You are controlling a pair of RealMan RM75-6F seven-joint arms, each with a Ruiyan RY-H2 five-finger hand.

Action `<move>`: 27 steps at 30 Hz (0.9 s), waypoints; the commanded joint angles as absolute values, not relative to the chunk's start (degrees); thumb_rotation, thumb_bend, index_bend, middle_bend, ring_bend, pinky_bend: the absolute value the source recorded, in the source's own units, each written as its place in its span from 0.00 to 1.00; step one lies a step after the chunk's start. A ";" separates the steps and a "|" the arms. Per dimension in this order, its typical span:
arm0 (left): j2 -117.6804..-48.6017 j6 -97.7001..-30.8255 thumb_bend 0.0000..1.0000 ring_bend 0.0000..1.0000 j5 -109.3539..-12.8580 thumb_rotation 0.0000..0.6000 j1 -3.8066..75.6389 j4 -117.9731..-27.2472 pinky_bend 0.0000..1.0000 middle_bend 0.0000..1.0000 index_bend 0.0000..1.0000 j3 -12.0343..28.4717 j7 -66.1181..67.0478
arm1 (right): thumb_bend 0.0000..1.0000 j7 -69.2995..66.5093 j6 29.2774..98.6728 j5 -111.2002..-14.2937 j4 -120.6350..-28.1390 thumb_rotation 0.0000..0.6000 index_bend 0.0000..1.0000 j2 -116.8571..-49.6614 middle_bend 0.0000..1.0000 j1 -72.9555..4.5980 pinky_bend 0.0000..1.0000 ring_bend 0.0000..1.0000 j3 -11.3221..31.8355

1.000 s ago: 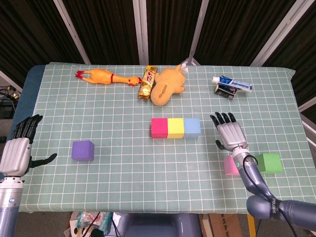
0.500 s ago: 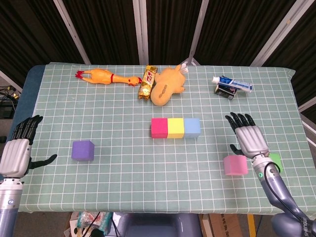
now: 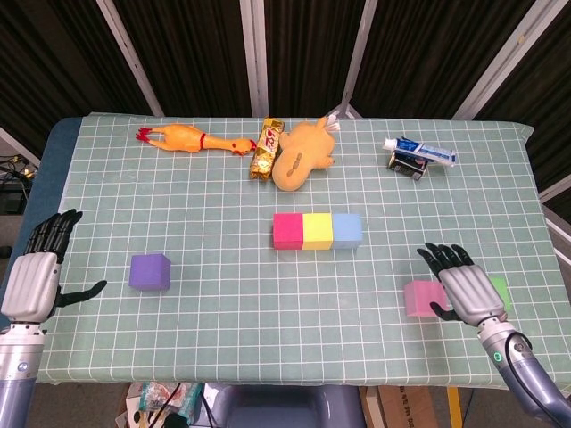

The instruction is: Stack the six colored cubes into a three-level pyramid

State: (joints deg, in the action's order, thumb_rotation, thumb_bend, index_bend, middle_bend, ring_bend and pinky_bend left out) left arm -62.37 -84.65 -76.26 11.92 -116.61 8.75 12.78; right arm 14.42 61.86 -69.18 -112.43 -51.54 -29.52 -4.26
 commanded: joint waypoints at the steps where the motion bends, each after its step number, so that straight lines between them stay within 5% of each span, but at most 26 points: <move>1: -62.40 -84.63 0.10 0.00 -76.34 1.00 11.94 -116.72 0.03 0.03 0.00 8.75 12.83 | 0.29 15.29 61.12 -70.98 -111.98 1.00 0.00 -52.75 0.00 -28.51 0.00 0.00 -5.36; 27: -62.02 -84.08 0.10 0.00 -75.82 1.00 11.86 -116.57 0.03 0.03 0.00 8.75 12.06 | 0.27 21.90 56.42 -63.84 -104.45 1.00 0.00 -60.97 0.01 -27.79 0.00 0.00 -4.38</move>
State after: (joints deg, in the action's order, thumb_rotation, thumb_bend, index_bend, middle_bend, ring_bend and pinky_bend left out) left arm -62.02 -84.08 -75.82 11.86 -116.58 8.75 12.06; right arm 21.80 56.57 -64.03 -104.65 -60.82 -27.78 -4.43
